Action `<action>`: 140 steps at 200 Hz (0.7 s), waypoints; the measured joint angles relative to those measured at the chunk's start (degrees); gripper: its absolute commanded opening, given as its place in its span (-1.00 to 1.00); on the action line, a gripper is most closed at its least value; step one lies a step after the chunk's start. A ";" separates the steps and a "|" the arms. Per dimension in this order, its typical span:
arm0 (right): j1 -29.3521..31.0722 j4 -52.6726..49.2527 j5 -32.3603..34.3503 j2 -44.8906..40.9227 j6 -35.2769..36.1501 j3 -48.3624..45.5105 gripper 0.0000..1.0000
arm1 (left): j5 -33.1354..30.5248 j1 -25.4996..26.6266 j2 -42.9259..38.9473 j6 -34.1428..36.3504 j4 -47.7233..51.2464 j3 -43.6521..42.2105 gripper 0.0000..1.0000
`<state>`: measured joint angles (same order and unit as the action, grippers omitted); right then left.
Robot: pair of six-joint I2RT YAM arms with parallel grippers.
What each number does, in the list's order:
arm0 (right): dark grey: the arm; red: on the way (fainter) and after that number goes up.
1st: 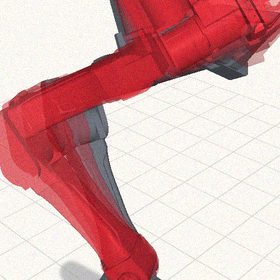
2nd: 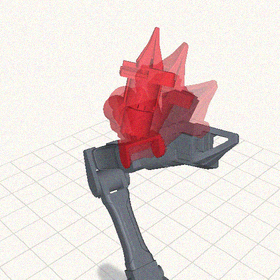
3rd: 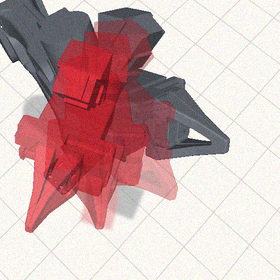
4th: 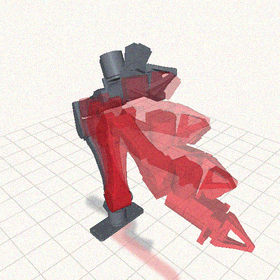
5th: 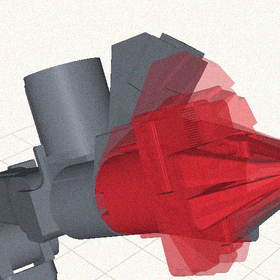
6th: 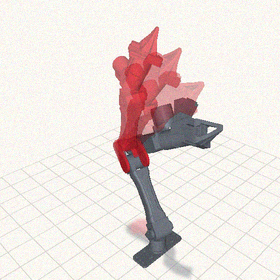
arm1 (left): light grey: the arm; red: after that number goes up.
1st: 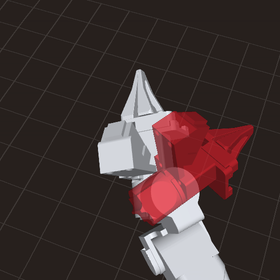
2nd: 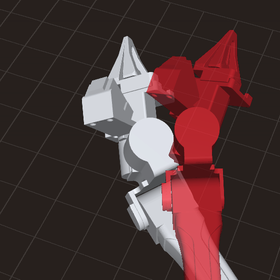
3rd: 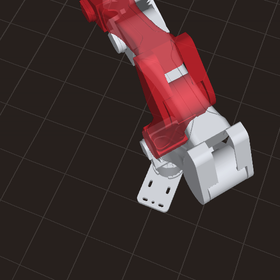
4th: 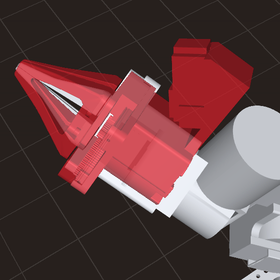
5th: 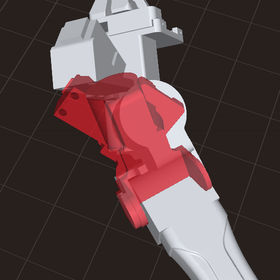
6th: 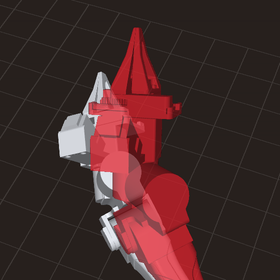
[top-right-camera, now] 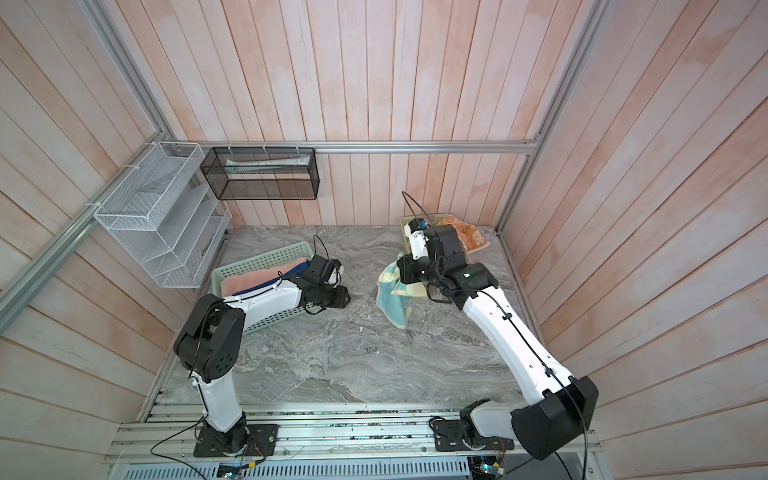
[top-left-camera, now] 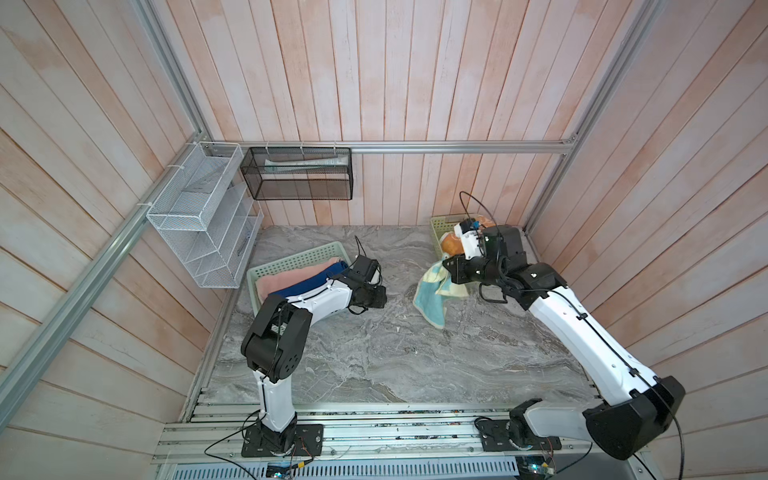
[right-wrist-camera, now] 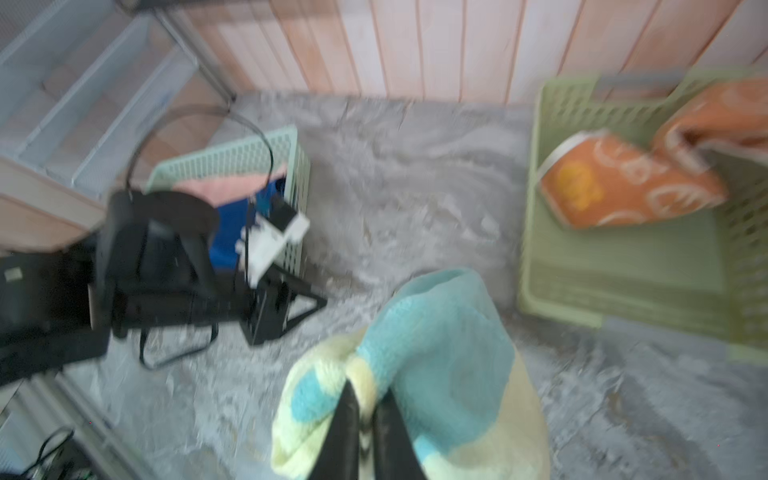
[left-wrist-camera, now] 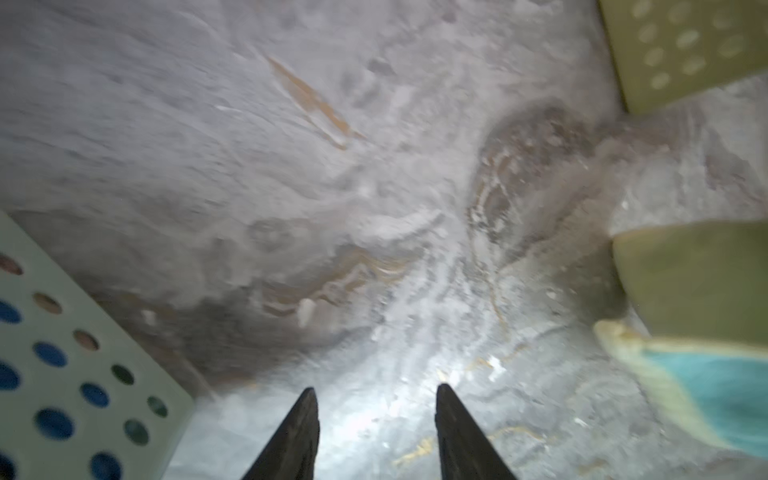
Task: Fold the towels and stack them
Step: 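Drop the teal-and-yellow towel on the table and move both grippers to it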
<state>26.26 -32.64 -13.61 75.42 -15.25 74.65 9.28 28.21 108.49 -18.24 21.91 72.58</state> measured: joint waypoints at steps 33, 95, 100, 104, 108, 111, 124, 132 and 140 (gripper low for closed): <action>0.90 0.59 -7.74 -0.09 -3.50 -6.01 -0.19 | -2.25 -3.37 0.35 2.49 2.19 2.03 -0.04; -8.68 0.50 -3.63 -3.13 -4.63 -17.68 -0.17 | -2.58 1.99 -9.70 1.84 2.54 0.66 -0.04; -9.97 0.46 -3.10 -2.51 -4.63 -18.88 -0.16 | -2.71 3.15 -10.84 1.53 2.29 0.15 -0.05; -11.06 0.50 -2.71 -1.86 -4.61 -19.87 -0.15 | -2.86 4.44 -11.89 1.18 1.95 -0.50 -0.05; -11.93 0.48 -2.21 -1.16 -4.66 -20.79 -0.14 | -3.04 5.68 -12.87 0.92 1.64 -1.25 -0.05; -12.48 0.52 -1.97 -0.70 -4.63 -21.44 -0.14 | -3.23 6.71 -13.57 0.59 1.20 -1.88 -0.05; -14.12 0.72 -0.28 1.33 -4.44 -24.02 -0.12 | -3.91 11.23 -16.24 -0.52 -0.17 -5.20 -0.05; -14.58 0.90 0.57 2.27 -4.44 -25.18 -0.10 | -4.46 14.25 -17.29 -1.44 -0.52 -7.19 -0.05; -14.82 1.05 1.60 3.37 -4.35 -25.99 -0.08 | -5.16 17.25 -17.66 -2.34 -0.57 -8.87 -0.05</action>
<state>11.44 -31.59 -12.01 78.78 -19.59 48.66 4.12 45.45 90.83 -20.58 21.34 63.70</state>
